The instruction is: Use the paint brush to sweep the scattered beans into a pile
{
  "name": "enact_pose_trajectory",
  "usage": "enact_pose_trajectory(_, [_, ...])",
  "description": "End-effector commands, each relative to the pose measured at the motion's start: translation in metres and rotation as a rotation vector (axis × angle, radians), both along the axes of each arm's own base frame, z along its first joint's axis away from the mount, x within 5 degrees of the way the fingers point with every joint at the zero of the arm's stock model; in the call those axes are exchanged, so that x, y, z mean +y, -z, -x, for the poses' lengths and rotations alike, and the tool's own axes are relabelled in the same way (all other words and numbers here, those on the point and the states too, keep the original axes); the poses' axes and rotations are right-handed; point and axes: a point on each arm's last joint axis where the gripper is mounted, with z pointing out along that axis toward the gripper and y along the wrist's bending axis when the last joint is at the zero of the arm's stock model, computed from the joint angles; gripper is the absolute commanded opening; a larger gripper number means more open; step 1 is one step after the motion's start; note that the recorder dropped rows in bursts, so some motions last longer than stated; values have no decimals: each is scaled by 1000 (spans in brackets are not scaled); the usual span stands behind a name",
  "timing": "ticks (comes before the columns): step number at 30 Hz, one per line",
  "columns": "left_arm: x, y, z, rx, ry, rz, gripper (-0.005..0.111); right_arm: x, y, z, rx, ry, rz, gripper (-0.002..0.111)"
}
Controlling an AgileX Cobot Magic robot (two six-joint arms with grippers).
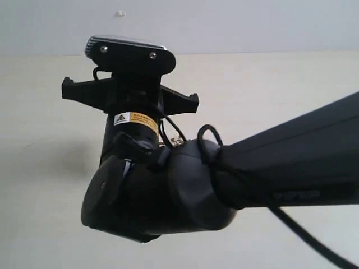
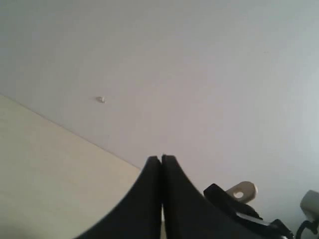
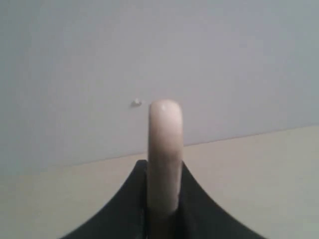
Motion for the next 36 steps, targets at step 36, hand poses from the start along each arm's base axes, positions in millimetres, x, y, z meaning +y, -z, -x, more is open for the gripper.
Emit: enact_pose_trajectory(36, [0,2,0,4,2,-8,0,7,13,-61,51,-12,-98,0])
